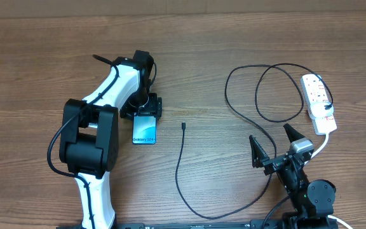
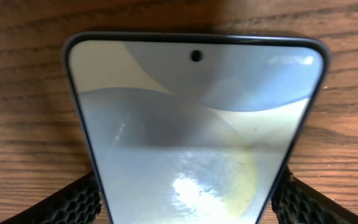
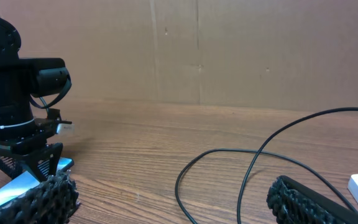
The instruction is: Plug charger to phone and switch on socket
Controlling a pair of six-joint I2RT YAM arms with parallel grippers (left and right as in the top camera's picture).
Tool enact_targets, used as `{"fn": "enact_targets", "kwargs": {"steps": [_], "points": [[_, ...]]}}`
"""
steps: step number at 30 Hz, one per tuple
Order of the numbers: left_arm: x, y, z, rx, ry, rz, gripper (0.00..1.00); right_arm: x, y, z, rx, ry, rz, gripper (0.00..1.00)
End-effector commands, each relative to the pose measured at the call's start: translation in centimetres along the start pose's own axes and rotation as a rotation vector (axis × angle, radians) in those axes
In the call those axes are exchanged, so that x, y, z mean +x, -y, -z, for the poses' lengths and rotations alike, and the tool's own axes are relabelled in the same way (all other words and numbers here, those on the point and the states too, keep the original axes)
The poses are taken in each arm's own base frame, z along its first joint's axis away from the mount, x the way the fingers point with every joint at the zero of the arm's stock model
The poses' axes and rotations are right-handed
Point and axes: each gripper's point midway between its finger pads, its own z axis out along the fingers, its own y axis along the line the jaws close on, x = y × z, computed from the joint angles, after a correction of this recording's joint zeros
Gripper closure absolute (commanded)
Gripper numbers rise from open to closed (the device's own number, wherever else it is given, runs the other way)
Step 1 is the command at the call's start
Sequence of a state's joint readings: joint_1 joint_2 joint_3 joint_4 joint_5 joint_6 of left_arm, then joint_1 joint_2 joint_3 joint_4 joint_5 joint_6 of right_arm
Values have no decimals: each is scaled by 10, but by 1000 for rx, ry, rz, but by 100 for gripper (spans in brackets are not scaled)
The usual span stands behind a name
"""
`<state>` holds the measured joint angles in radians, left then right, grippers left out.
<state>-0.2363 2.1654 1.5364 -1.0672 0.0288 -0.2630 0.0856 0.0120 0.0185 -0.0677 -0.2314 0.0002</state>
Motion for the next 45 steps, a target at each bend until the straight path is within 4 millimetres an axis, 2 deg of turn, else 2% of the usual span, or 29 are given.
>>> {"fn": "enact_targets", "kwargs": {"steps": [1, 4, 10, 13, 28, 31, 36, 42, 45], "points": [[52, -15, -66, -79, -244, 11, 17, 2, 0, 0, -1, 1, -3, 0], [62, -17, -64, -91, -284, 12, 13, 2, 0, 0, -1, 1, -3, 0], [62, -19, -65, -99, -283, 11, 10, 2, 0, 0, -1, 1, -3, 0], [63, -18, -71, -96, -272, 8, 17, 2, 0, 0, -1, 1, -3, 0], [19, -19, -78, -51, -101, 226, 38, 2, 0, 0, -1, 1, -3, 0], [7, -22, -79, -34, -61, 251, 38, 2, 0, 0, -1, 1, -3, 0], [-1, -28, -79, -24, -39, 272, 30, 2, 0, 0, -1, 1, -3, 0], [-2, -29, -79, -23, -37, 269, 5, 2, 0, 0, -1, 1, -3, 0], [-4, -29, -79, -19, -26, 244, 1, 2, 0, 0, -1, 1, -3, 0]]}}
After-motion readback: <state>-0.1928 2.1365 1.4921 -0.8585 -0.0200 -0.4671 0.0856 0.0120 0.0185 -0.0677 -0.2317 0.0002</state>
